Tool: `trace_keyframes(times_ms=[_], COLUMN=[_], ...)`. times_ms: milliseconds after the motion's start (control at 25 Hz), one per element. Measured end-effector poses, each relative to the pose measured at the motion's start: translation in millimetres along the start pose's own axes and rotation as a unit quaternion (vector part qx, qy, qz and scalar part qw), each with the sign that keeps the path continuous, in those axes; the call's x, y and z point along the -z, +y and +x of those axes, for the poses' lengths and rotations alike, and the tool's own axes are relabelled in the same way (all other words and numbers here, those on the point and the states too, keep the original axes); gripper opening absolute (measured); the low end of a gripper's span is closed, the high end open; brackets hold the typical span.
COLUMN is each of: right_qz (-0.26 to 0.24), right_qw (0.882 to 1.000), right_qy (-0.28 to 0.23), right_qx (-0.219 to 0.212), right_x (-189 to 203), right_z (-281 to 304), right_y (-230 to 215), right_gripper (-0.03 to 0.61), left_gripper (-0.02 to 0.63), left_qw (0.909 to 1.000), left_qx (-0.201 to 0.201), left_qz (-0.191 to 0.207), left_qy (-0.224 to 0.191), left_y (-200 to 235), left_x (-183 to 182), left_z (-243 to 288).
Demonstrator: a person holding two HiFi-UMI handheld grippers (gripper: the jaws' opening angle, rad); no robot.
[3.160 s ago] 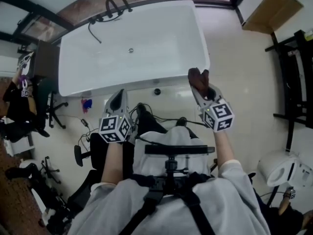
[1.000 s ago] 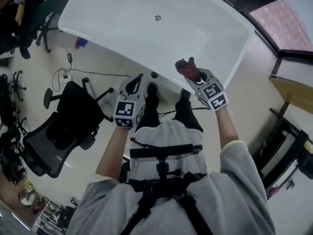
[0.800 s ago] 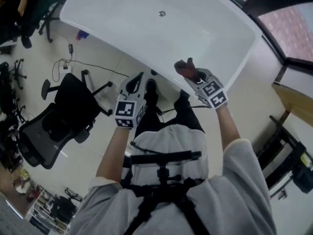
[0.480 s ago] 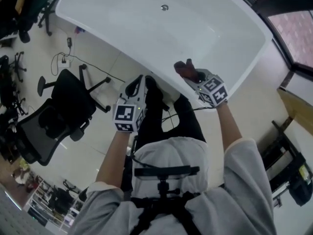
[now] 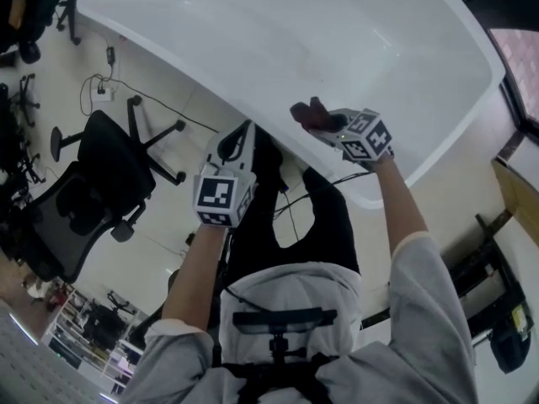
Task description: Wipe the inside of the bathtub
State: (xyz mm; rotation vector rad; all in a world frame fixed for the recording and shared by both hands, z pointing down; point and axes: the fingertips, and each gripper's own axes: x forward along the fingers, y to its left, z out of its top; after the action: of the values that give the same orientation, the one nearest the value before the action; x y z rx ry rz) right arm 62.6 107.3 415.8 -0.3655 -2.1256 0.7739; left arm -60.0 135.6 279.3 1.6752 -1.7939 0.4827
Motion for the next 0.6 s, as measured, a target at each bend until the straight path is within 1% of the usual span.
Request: trace_keyframes(times_ms=[120,320,480,600], right_qz=[0.01,0.032,0.039,0.044], right_qw=[0.999,0.997,0.995,0.994], right_qy=[0.015,0.044,0.056,0.067], right_qx=[-0.029,-0.059,-0.071,-0.077], right_x=[5,22,28,33], right_z=[26,53,62,68], right_y=[-14,-35,-44,-46], right_gripper=[0.133,0.133,0.133,0.133], left_gripper=[0.008,0.008,0.008,0.008], left_qw=[1.0,0.9994,0.9966,0.9913], left_qx=[0.005,0.021,0.055,0.086], left_qz=[0.002,0.016,0.028,0.05], left_qy=[0.006,0.022,0.054,0.086], left_y=[7,10,7,5], left_x=[9,18,27,31], left_z=[22,60,93,114])
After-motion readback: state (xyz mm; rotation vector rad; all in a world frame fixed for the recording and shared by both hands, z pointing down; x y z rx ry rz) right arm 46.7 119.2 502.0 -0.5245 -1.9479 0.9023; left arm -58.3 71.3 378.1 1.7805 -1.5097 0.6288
